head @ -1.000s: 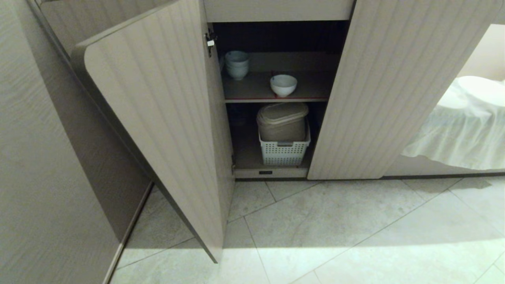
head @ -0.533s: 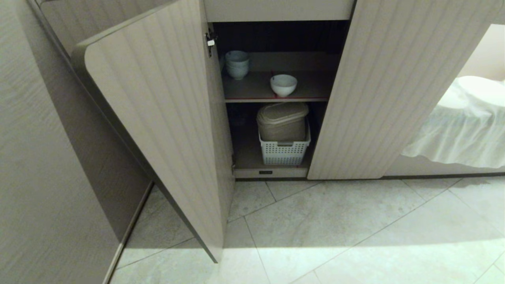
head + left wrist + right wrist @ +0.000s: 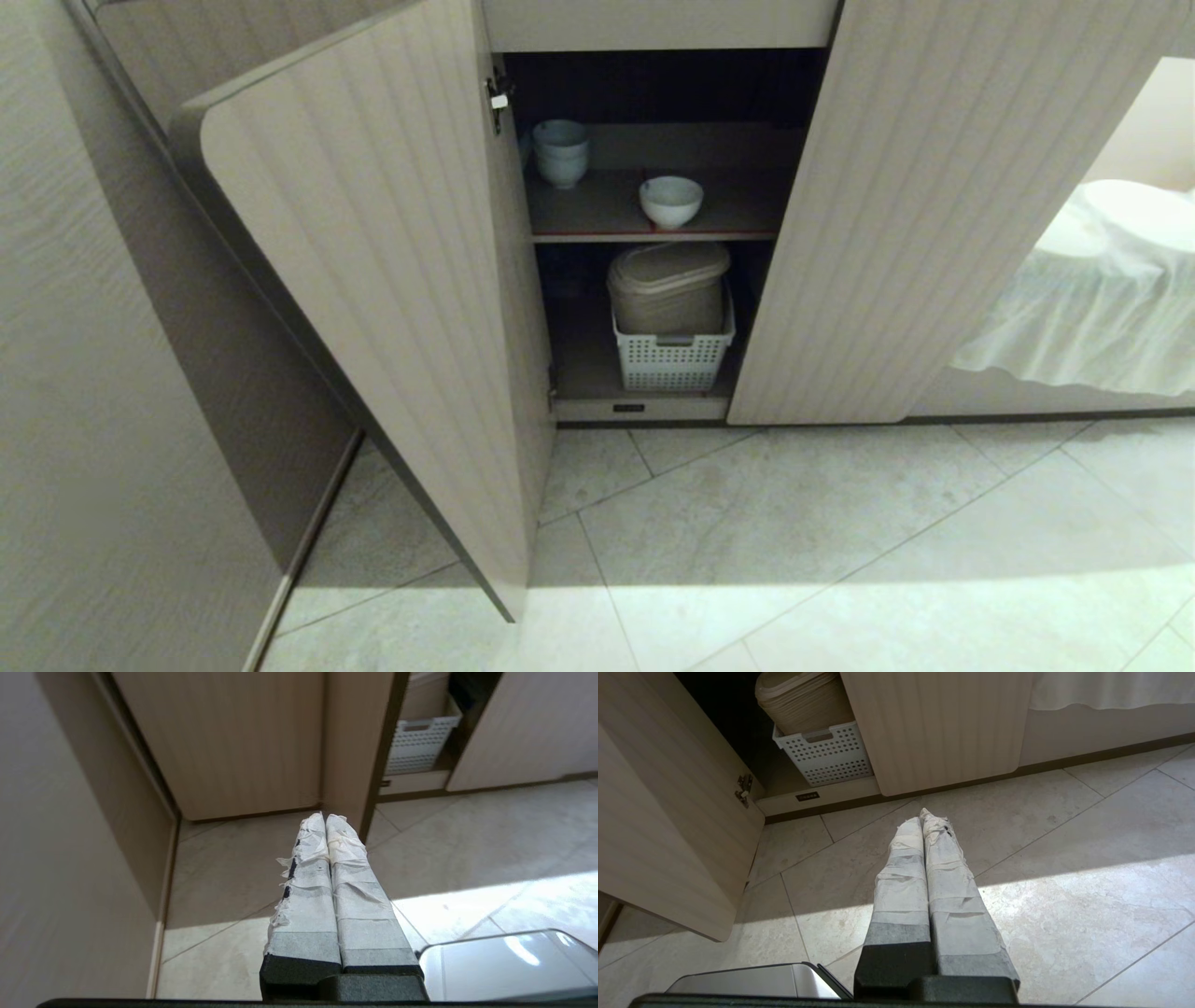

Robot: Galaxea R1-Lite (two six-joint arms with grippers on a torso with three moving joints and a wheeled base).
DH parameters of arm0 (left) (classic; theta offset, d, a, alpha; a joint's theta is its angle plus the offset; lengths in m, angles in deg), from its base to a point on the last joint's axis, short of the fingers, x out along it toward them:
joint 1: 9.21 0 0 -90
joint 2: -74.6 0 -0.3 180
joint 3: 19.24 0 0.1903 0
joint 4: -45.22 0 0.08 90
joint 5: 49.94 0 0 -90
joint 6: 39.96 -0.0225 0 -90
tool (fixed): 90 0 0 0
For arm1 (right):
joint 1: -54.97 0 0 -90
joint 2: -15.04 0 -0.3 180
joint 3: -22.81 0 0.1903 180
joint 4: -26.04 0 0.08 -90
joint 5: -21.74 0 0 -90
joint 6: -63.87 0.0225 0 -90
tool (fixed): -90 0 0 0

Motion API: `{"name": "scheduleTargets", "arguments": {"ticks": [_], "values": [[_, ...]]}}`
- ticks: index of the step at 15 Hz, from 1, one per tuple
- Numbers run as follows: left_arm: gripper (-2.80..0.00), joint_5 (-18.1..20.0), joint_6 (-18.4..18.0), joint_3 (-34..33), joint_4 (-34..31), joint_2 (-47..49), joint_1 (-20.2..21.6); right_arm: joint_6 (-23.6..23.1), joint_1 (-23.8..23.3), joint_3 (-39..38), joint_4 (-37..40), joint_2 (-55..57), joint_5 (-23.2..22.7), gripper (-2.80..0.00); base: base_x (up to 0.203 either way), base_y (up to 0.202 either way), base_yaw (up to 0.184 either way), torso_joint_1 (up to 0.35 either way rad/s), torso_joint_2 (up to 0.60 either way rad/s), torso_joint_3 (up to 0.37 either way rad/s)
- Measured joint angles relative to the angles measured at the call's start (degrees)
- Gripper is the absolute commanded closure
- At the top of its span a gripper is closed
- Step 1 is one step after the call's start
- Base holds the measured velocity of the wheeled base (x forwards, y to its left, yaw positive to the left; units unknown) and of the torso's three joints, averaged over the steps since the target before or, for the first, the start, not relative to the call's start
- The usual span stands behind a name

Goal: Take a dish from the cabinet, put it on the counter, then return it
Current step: Close the cabinet door

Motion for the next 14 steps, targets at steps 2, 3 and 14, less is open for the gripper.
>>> {"name": "scheduleTargets", "arguments": {"ticks": [2,3,14], "values": [[0.0,1.0,0.1,2.1,0.0,3.1,-0.3,0.0,0.0,0.0,0.0,0.0,0.0,0.0,0.0,0.0,0.0,0.0,0.0,0.0],[0.0,1.2,0.4,3.3,0.1,4.8,-0.7,0.0,0.0,0.0,0.0,0.0,0.0,0.0,0.0,0.0,0.0,0.0,0.0,0.0],[0.0,1.4,9.4,13.4,25.1,38.4,-5.2,0.0,0.0,0.0,0.0,0.0,0.0,0.0,0.0,0.0,0.0,0.0,0.0,0.0]]}}
